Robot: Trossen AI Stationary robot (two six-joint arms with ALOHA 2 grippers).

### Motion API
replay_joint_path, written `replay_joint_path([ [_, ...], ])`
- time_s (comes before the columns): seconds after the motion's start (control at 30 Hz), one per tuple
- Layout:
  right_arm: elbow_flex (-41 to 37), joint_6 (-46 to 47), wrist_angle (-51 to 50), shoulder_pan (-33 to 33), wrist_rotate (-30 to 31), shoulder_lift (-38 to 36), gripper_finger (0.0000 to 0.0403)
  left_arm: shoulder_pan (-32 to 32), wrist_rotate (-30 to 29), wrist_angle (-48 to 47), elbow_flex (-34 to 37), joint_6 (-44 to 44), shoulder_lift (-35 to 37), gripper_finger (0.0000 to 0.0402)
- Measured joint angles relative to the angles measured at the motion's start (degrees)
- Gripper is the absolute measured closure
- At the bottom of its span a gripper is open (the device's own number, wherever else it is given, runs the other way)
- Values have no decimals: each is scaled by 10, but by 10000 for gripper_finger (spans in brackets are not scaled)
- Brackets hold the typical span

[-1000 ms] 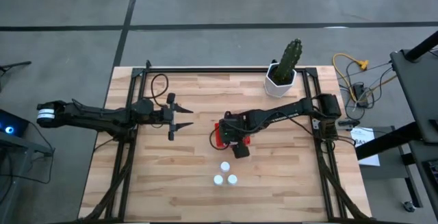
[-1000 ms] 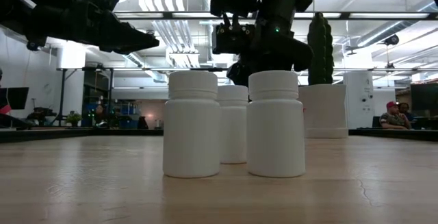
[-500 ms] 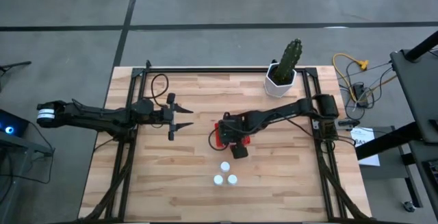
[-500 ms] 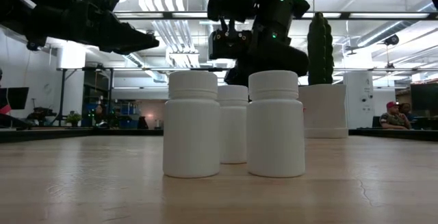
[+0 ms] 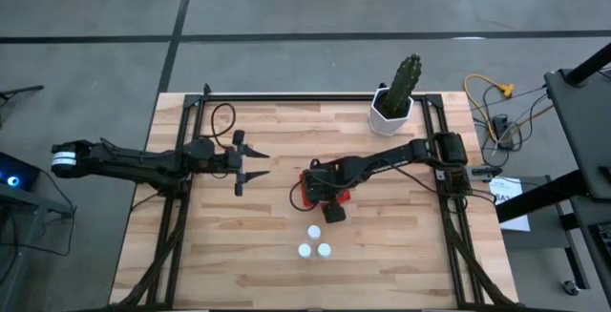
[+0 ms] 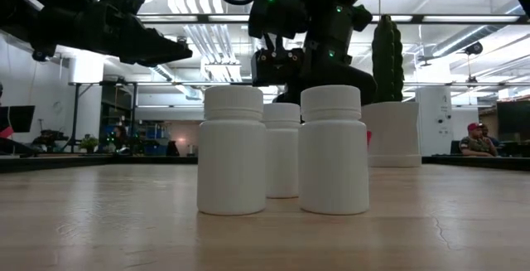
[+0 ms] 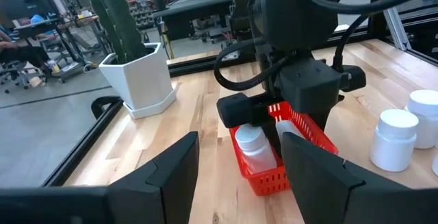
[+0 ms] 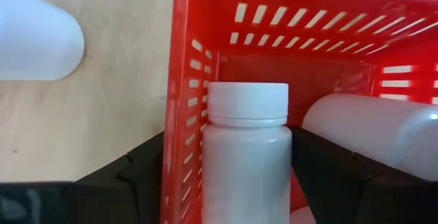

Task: Pick and place pill bottles into a basket
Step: Adjust the white pill bottles in the red basket

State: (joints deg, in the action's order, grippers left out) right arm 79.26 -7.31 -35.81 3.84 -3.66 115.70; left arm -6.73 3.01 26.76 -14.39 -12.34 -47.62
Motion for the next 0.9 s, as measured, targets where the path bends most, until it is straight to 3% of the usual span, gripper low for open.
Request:
replay_joint_path([
  [0.37,-2,-2,0,0,-11,-1,188,0,0,-3,0,0,0,210],
  [0.9,-5,-4,0,0,-27,-2,215,0,0,-3,0,1,0,210],
])
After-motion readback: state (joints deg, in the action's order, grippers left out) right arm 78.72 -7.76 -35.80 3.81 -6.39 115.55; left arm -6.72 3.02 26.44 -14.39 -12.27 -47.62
